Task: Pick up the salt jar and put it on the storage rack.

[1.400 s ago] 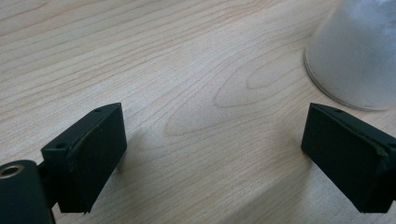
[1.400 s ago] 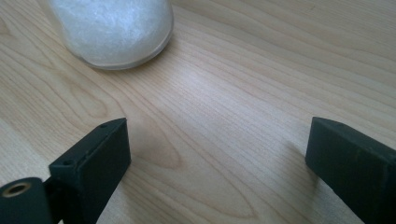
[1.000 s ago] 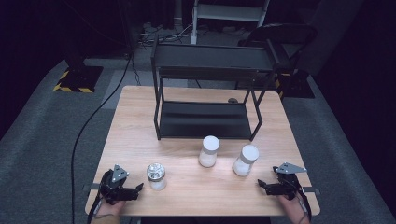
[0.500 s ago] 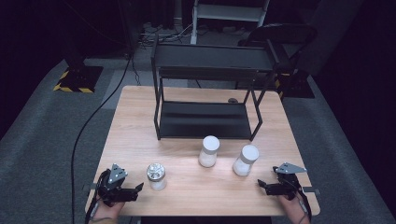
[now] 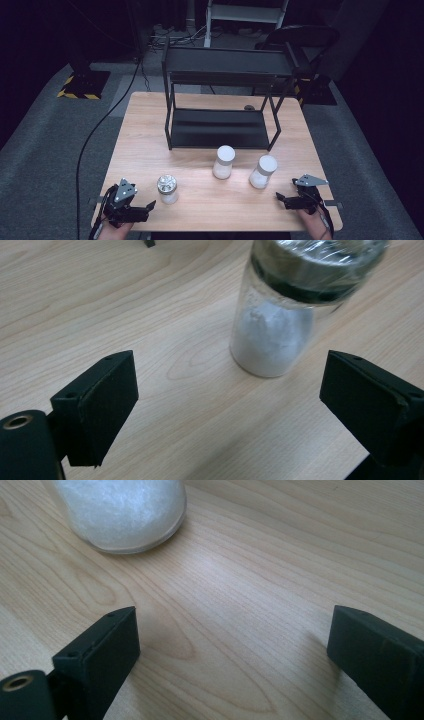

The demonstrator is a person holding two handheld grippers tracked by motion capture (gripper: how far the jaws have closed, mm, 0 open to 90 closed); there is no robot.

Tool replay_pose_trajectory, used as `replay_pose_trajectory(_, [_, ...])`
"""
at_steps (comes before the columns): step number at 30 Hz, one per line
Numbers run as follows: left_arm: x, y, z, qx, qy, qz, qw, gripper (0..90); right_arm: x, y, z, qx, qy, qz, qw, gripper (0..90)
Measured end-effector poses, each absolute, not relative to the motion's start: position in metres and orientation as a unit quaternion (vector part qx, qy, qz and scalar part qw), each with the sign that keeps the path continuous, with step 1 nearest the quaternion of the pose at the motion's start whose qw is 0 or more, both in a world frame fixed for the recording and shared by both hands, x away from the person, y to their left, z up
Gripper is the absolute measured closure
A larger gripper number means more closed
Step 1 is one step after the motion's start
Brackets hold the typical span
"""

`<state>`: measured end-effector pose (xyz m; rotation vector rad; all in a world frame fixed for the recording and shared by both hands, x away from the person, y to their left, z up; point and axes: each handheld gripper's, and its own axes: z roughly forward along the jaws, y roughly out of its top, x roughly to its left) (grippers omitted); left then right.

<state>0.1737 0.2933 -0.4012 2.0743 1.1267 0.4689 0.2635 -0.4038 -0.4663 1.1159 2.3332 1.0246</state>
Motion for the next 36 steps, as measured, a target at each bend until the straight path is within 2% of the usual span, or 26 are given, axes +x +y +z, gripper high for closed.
replay_pose_trajectory(13, [0.176,0.280,-0.399,0.809,0.424,0.175,0.367,8.1,0.263,-0.404,-0.466,0.395,0.825,0.362,0.179,6.4])
replay_pose_trajectory(36, [0.207,0.259,-0.407,0.827,0.399,0.155,0.364,8.3,0.262,-0.403,-0.467,0.398,0.823,0.362,0.181,6.6])
